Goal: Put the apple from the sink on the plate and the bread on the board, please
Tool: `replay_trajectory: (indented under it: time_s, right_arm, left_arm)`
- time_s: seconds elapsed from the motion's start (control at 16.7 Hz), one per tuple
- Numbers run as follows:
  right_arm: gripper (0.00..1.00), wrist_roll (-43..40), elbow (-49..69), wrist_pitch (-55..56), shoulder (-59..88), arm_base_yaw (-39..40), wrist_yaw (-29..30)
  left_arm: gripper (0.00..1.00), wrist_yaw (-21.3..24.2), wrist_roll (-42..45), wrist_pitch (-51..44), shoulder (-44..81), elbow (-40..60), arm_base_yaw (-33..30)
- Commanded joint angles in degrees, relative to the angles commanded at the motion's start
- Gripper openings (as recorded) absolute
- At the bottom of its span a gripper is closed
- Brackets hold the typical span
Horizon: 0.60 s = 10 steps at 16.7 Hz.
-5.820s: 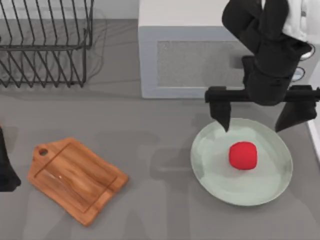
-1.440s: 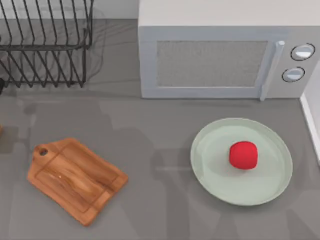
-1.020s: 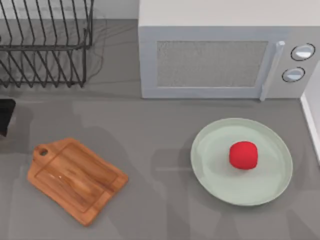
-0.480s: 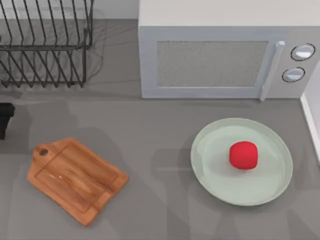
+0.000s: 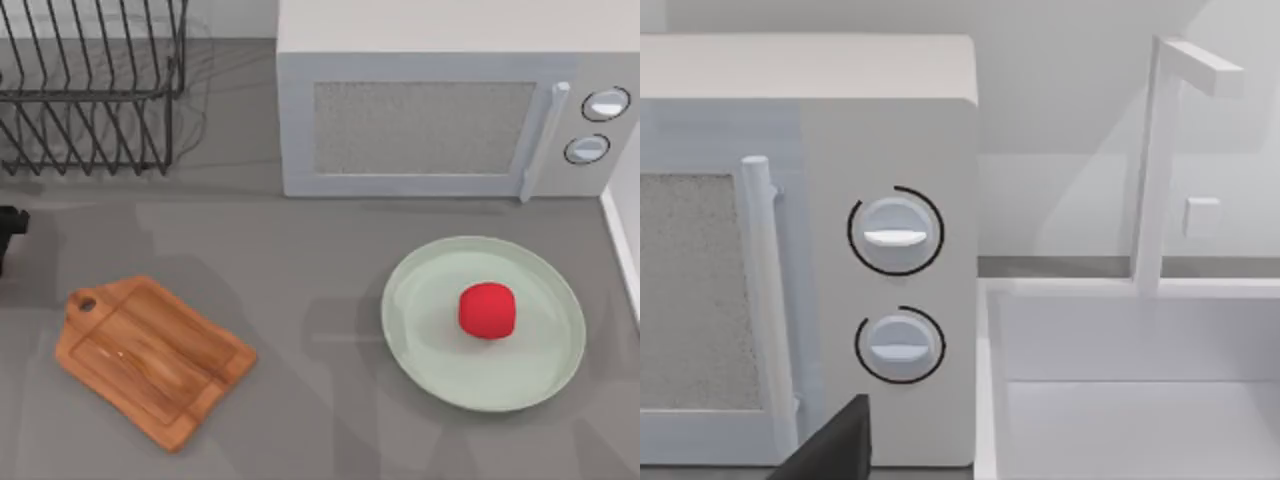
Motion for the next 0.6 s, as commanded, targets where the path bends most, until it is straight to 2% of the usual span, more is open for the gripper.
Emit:
replay_trajectory:
  time_s: [0.06, 0.12, 0.6]
  right_arm:
    - [1.0, 0.0, 0.0, 0.0, 0.0, 0.0, 0.0]
    - [1.0, 0.0, 0.0, 0.0, 0.0, 0.0, 0.0]
    - [1.0, 0.0, 0.0, 0.0, 0.0, 0.0, 0.0]
  left_arm:
    - [0.02, 0.0, 0.0, 0.0, 0.0, 0.0, 0.0]
    - [0.0, 0.0, 0.0, 0.0, 0.0, 0.0, 0.0]
    - [0.0, 0.06, 0.03, -0.02, -0.13, 0.03, -0.16]
